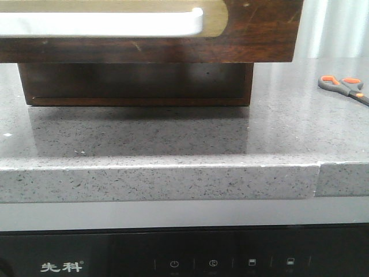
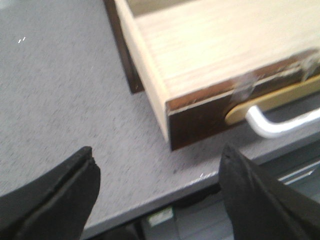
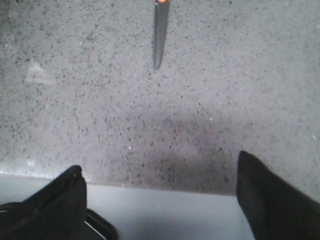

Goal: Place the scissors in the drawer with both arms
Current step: 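Lower the right gripper over the grey-and-orange scissors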

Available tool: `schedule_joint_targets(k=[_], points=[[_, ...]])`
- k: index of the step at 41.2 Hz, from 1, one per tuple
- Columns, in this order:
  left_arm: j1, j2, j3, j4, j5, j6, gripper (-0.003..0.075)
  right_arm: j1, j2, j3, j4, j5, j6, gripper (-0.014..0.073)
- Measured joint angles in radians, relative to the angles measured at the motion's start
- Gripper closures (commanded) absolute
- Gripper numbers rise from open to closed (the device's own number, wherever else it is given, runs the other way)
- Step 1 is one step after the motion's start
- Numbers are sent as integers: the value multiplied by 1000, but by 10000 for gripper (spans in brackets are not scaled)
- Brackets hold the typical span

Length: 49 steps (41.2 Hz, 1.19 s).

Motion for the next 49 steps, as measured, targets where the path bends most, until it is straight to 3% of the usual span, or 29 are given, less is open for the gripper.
schedule_joint_targets(k=[17,32,49], points=[[-2,0,0,-41,-129,-4,226,-68,347,-217,67,4,-15,-16],[-2,0,0,-43,-134,-6,226,-71,600,-400,130,4,-77,107],[-2,0,0,-43,-134,-6,226,-71,811,-579,157,2,-77,107]])
